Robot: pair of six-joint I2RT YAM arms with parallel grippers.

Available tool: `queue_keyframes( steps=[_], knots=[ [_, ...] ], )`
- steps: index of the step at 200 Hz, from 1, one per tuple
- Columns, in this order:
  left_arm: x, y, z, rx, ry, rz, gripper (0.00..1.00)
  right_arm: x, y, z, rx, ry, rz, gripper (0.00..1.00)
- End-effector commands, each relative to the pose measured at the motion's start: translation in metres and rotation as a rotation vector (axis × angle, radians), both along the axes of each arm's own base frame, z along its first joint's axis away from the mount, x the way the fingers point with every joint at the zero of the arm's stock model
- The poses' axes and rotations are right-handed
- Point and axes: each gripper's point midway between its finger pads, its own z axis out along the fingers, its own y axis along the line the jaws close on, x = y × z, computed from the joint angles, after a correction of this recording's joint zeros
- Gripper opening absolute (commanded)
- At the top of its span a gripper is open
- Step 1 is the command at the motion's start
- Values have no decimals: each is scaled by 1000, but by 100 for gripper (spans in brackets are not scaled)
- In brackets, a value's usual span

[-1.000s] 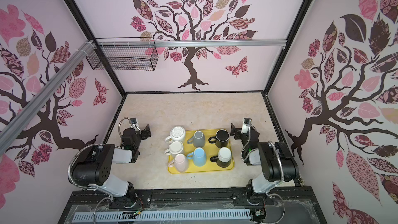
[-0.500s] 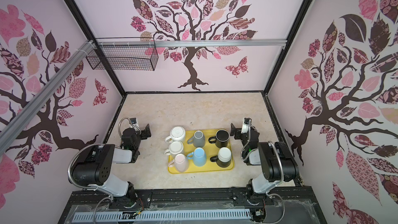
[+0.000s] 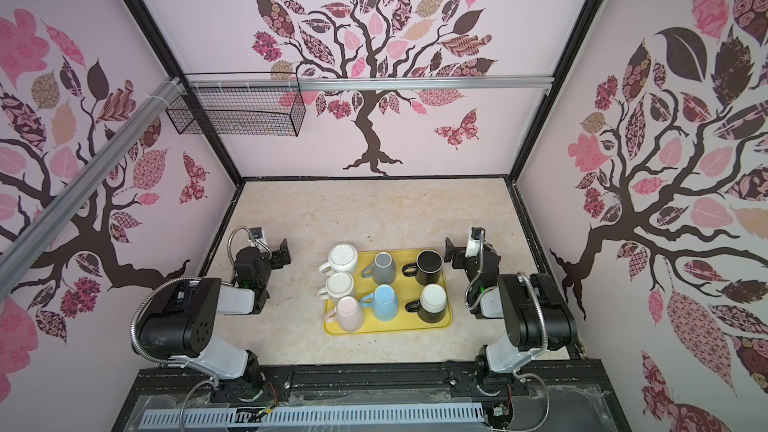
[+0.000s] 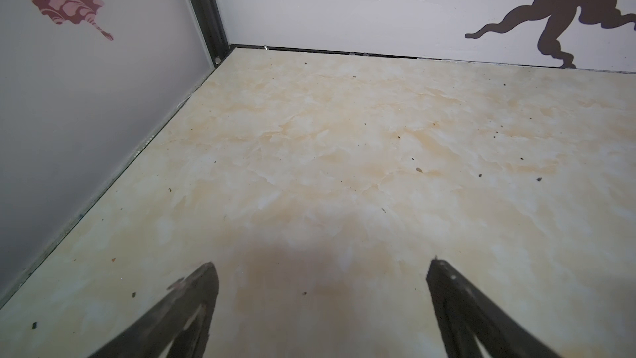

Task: Turn the mug right side up
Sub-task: Pick up the mug from the tray.

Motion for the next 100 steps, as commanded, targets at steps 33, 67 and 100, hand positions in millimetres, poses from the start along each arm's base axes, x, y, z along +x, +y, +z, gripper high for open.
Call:
queue_keyframes(
  steps=[33, 67, 100],
  knots=[
    [-1, -29, 54, 178, -92, -19, 98, 13, -10, 19, -21, -11, -67, 100],
    [-23, -38, 96, 159, -209, -30, 98, 15, -24, 76, 86, -29, -174, 100],
    [-24, -15, 113, -35, -146, 167, 98, 12, -24, 111, 247, -2, -209, 100]
  ],
)
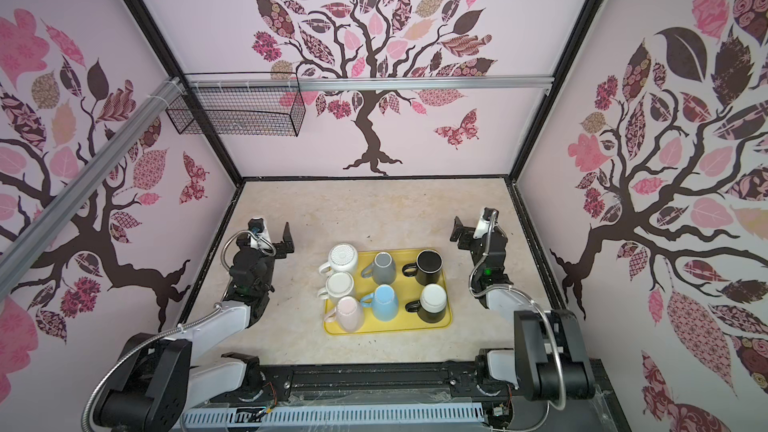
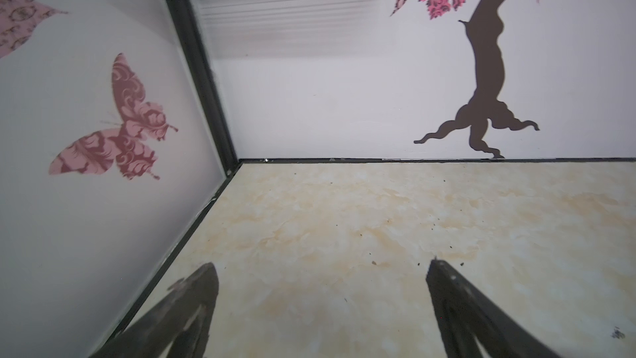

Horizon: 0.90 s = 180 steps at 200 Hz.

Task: Turn the mug right side up
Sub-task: Pick up the mug from the tray.

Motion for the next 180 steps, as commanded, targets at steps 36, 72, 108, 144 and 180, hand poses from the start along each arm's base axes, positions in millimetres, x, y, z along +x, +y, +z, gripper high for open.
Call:
queue_keyframes(
  steps=[36, 72, 108, 144, 180],
  knots=[
    [-17, -9, 11, -400, 189, 22, 98, -15, 15, 35, 293, 85, 21, 100],
    [-41, -63, 37, -487, 342, -141, 98, -37, 34, 73, 284, 31, 60, 100],
    [-89, -103, 65, -383, 525, -330, 98, -49, 72, 87, 330, 134, 246, 100],
    [-131, -97, 84, -231, 638, -430, 96, -64, 113, 86, 189, 238, 386, 100],
    [-166, -96, 80, -144, 743, -519, 86, -79, 163, 65, 64, 325, 489, 99]
  ],
)
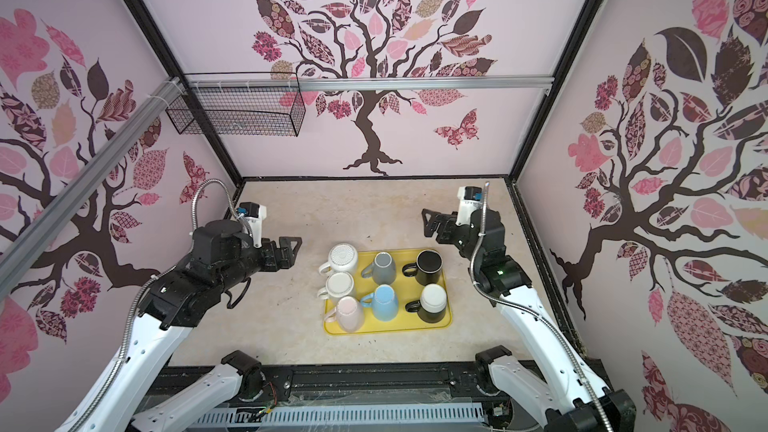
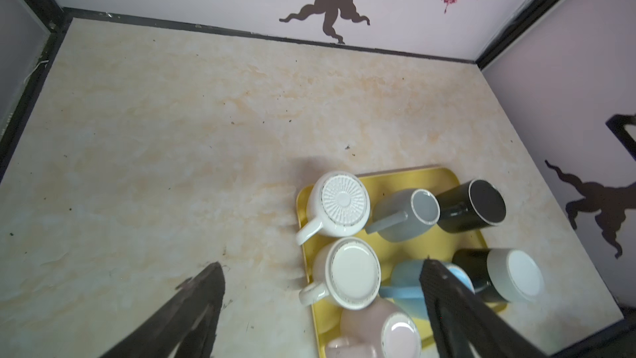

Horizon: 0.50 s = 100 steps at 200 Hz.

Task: Turn the mug right side up
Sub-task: Pick up the mug from the tray.

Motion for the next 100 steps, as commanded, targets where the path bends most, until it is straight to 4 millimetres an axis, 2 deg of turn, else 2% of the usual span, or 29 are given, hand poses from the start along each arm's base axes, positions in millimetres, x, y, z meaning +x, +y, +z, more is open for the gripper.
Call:
queue_keyframes(
  steps=[1, 26, 36, 47, 66, 80, 100],
  knots=[
    [-39, 3, -20, 99, 132, -133, 86, -11, 18, -21, -115, 60, 64, 99],
    [-59, -3, -29, 140, 131, -229, 77, -16, 23, -26, -101, 54, 92, 97],
    [-63, -7, -31, 156, 116, -269, 66, -17, 23, -27, -99, 44, 90, 95],
    [-68, -6, -26, 186, 85, -311, 61, -17, 21, -28, -100, 35, 81, 95],
    [-71, -4, -14, 213, -4, -346, 65, -16, 20, -29, -99, 22, 72, 93],
    [-72, -6, -13, 240, -40, -395, 67, -15, 21, -29, -93, 9, 76, 92],
    [-81, -29, -14, 219, -80, -568, 68, -16, 21, -30, -91, -15, 77, 90]
  ],
)
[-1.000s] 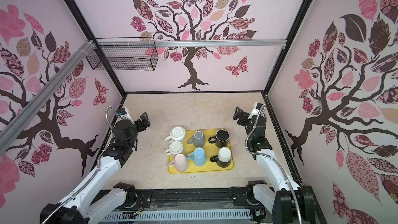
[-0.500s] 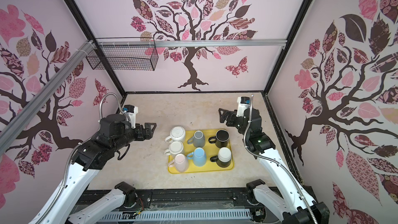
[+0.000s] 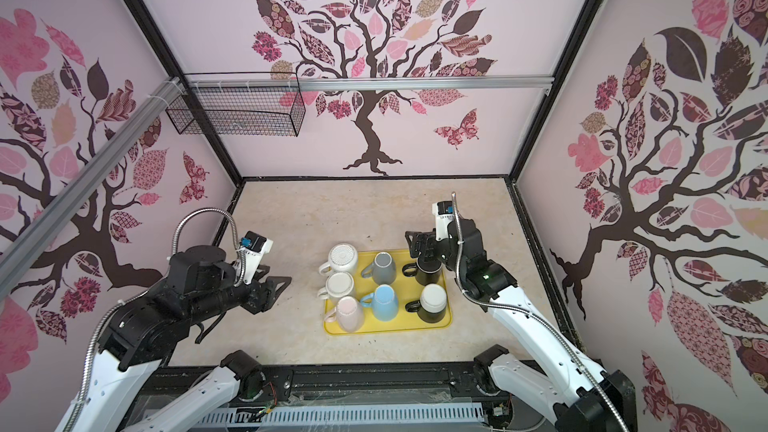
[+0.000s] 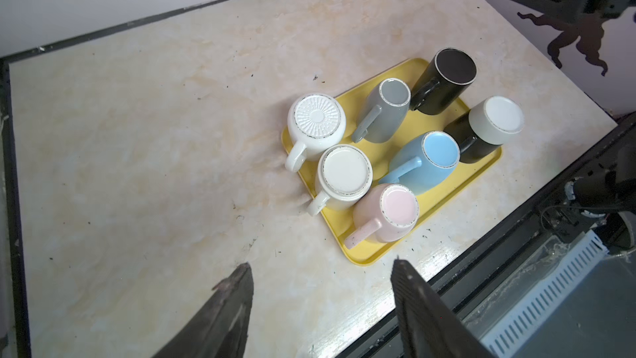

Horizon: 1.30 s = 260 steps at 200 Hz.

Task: Turn the mug right side up
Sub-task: Pick up the mug from the tray.

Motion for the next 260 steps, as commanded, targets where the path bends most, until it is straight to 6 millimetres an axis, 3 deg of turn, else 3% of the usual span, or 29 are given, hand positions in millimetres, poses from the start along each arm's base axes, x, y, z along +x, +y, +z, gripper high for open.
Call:
queue_keyframes(
  steps=[1, 28, 52, 83, 107, 151, 187, 226, 260],
  knots=[
    [-8, -22, -5, 24, -37, -205, 69, 2, 0, 18, 9, -86, 0, 90],
    [10, -17, -14, 135, -61, -193, 72, 1, 0, 15, 1, -98, 3, 89],
    [31, -9, -50, 319, -55, -155, 73, 2, 0, 12, 4, -102, 1, 89],
    [44, -28, -90, 318, 0, -168, 72, 6, 3, -2, -15, -75, -2, 89],
    [42, -43, -109, 284, 73, -218, 68, 5, 8, -9, -50, -65, 3, 89],
    [38, -68, -125, 186, 129, -284, 63, 3, 15, -19, -87, -51, 15, 86],
    [19, -80, -140, 243, 118, -382, 57, 3, 14, -17, -100, -53, 10, 84],
    [5, -78, -145, 290, 84, -454, 58, 2, 12, -15, -109, -65, 0, 83],
    [12, -71, -158, 366, 82, -443, 56, 2, 12, -14, -111, -70, -2, 83]
  ],
)
